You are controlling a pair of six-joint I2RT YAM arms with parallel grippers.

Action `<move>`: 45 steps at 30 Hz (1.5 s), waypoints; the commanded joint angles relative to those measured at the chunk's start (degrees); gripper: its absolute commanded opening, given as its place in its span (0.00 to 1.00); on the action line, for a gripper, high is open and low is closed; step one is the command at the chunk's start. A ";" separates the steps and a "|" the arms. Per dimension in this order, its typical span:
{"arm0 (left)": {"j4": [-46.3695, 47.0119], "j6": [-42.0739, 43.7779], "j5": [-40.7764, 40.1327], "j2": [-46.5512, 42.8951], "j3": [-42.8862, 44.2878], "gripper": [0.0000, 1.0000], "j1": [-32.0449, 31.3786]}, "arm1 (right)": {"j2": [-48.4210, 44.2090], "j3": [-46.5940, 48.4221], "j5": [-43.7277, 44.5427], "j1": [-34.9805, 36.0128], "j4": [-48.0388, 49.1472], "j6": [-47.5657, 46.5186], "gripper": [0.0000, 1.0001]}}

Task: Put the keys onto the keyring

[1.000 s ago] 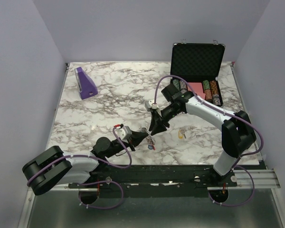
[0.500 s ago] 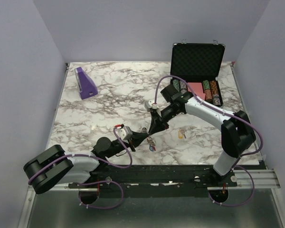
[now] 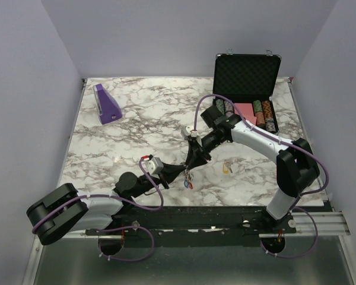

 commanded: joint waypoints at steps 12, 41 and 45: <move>0.80 0.60 -3.38 -2.58 -6.89 0.00 0.14 | -2.04 1.96 -0.77 0.36 -2.12 1.16 0.34; -0.85 -0.72 -3.03 -1.34 -6.28 0.49 0.14 | 1.47 8.71 8.60 2.55 -10.89 -1.28 0.01; -11.22 0.86 -2.07 -6.79 -4.17 0.55 0.14 | 2.44 12.15 15.73 4.31 -15.56 -3.32 0.01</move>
